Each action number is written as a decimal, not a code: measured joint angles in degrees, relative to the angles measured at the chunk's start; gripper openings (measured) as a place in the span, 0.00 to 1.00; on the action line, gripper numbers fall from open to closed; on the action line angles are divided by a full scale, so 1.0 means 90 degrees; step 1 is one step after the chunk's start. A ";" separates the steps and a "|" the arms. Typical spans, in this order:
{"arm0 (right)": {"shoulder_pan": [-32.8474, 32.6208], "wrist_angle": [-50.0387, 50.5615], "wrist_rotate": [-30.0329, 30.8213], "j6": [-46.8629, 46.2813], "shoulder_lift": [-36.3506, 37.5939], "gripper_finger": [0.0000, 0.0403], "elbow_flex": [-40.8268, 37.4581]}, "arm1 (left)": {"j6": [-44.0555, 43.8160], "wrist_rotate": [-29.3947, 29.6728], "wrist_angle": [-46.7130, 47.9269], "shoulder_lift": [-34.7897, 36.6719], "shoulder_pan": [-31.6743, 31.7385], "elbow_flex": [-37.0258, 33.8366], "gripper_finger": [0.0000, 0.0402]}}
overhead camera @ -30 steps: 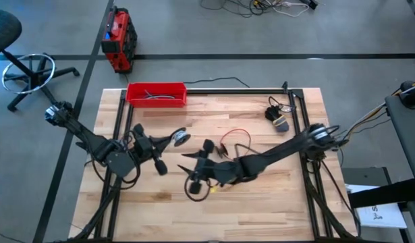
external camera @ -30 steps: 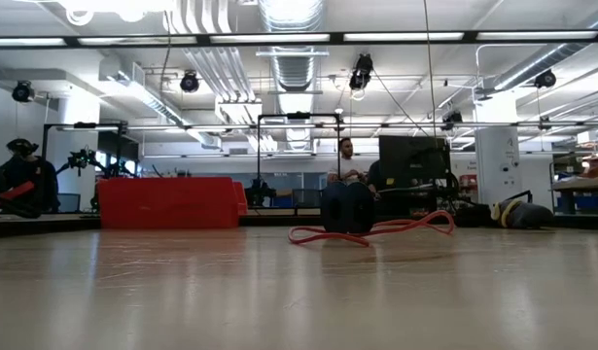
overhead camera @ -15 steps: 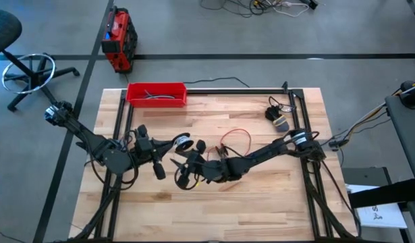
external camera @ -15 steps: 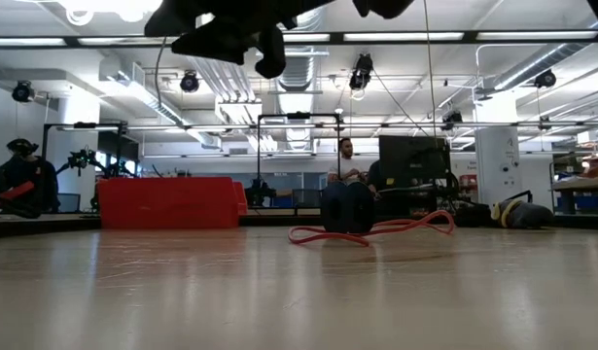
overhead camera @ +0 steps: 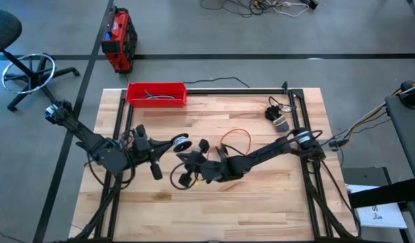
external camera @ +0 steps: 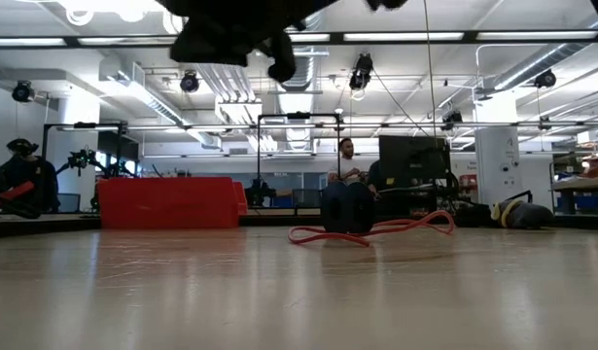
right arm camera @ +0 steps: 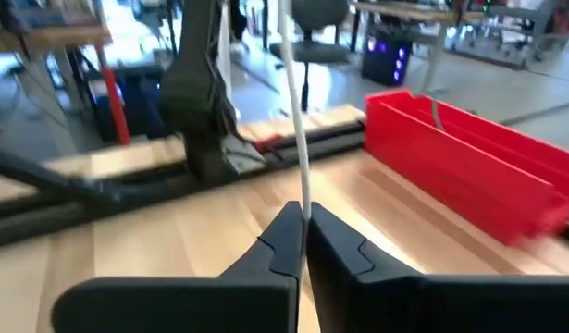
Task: Coil cords
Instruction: Coil the white wire onto the black spool
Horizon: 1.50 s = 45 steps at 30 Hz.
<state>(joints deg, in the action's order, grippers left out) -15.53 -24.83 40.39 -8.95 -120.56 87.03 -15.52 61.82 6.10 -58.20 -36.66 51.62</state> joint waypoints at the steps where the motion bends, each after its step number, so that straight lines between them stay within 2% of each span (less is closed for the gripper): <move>1: -0.0041 0.0368 0.0099 -0.0060 0.0103 0.02 -0.0008 | -0.0001 -0.0032 0.0062 0.0052 -0.0056 0.0000 0.00; 4: -0.0154 0.1728 0.0282 -0.0414 0.0536 0.01 -0.0005 | -0.0002 -0.0181 0.0196 0.0195 -0.0220 0.0000 0.00; 10: -0.0192 0.4708 0.0116 -0.1303 0.1547 0.00 -0.0003 | -0.0001 -0.0470 0.0749 0.0366 -0.0437 0.0000 0.00; 15: -0.0183 0.5878 -0.0532 -0.1685 0.2398 0.00 -0.0003 | -0.0047 -0.1072 0.1222 0.0337 -0.0437 0.0000 0.00; 21: -0.0143 0.5754 -0.1296 -0.1685 0.2968 0.00 0.0000 | -0.0378 -0.1288 0.1728 0.0109 -0.0250 0.0000 0.00; 28: -0.0148 0.5059 -0.1859 -0.1675 0.3094 0.00 -0.0003 | -0.0951 -0.1335 0.2057 -0.0205 0.0249 0.0002 0.00; 35: -0.0074 0.4327 -0.1871 -0.1844 0.2851 0.00 -0.0003 | -0.1048 -0.1646 0.1735 -0.0743 0.0871 0.0002 0.00; 45: 0.0103 0.3694 -0.1763 -0.2025 0.2360 0.00 -0.0004 | -0.1168 -0.1802 0.0528 -0.1445 0.1624 0.0002 0.00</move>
<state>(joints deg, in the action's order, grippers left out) -14.60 8.42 24.52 -27.18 -99.32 86.99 -26.03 45.60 10.85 -71.20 -22.04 51.64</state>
